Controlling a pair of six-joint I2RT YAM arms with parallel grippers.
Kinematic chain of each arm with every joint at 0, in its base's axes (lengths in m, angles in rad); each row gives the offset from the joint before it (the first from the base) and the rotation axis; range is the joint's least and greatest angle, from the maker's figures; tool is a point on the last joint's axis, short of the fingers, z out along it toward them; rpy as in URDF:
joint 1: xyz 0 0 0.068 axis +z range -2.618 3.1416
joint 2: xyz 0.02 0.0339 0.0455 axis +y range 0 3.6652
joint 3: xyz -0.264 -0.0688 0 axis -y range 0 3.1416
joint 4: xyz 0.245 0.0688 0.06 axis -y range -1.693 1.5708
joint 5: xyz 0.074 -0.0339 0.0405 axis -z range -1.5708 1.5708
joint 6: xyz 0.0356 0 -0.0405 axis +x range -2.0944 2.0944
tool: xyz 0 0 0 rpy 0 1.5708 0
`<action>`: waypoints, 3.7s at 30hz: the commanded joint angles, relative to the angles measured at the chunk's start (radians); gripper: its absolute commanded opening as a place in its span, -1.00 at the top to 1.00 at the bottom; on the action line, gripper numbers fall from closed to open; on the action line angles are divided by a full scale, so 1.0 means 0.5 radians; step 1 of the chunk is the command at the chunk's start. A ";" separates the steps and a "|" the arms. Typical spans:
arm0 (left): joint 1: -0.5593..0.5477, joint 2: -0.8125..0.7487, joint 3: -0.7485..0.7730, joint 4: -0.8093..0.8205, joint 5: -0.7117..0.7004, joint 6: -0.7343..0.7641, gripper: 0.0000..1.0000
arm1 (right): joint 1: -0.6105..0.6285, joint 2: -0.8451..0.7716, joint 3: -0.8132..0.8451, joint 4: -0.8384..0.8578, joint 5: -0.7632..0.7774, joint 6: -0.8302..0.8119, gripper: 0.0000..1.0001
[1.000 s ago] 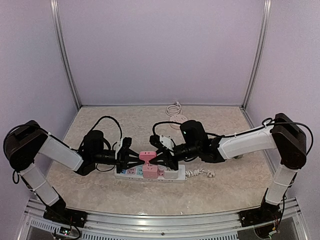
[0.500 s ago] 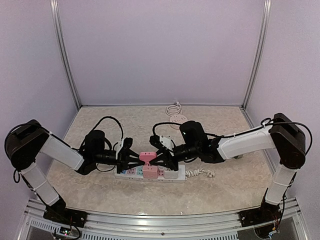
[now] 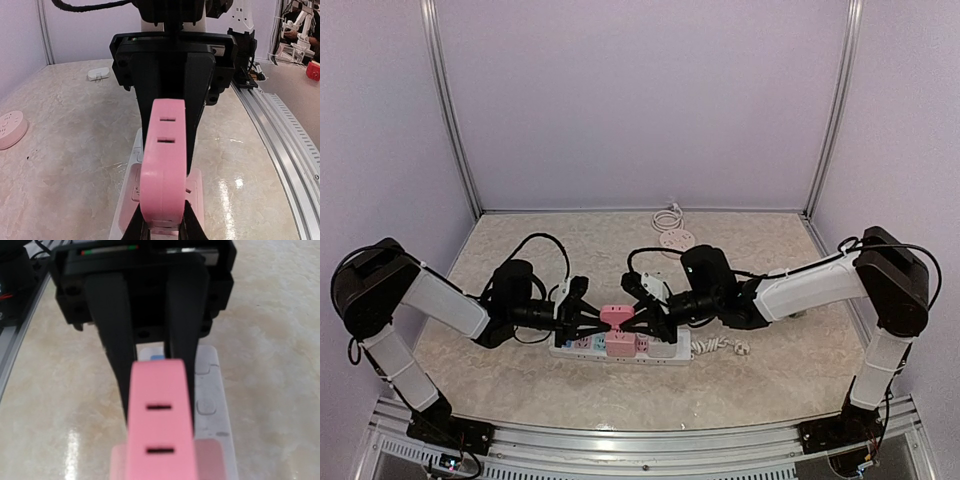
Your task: Insert the plug
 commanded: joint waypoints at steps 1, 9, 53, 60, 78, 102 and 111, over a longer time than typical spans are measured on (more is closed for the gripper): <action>-0.057 0.043 0.104 0.007 -0.143 0.125 1.00 | 0.014 0.038 -0.064 0.007 0.050 0.132 1.00; -0.074 0.086 0.107 -0.258 -0.178 0.505 1.00 | 0.013 0.118 -0.075 0.020 0.099 0.114 1.00; -0.145 -0.063 -0.023 -0.448 -0.030 0.615 1.00 | 0.127 -0.232 -0.056 -0.361 0.218 0.012 0.37; -0.146 -0.028 0.005 -0.520 -0.094 0.602 1.00 | 0.128 -0.171 -0.063 -0.367 0.224 0.010 0.86; -0.162 0.026 -0.009 -0.656 -0.175 0.921 0.90 | 0.133 -0.026 -0.256 -0.316 0.324 0.067 0.90; -0.182 -1.051 -0.379 -0.853 -0.823 0.453 -0.98 | -0.024 -0.870 0.294 -1.203 1.465 0.744 -0.99; -0.097 -1.568 -0.628 -0.536 -1.434 -0.205 -0.97 | -0.623 -0.913 0.286 -1.688 1.891 1.774 -0.94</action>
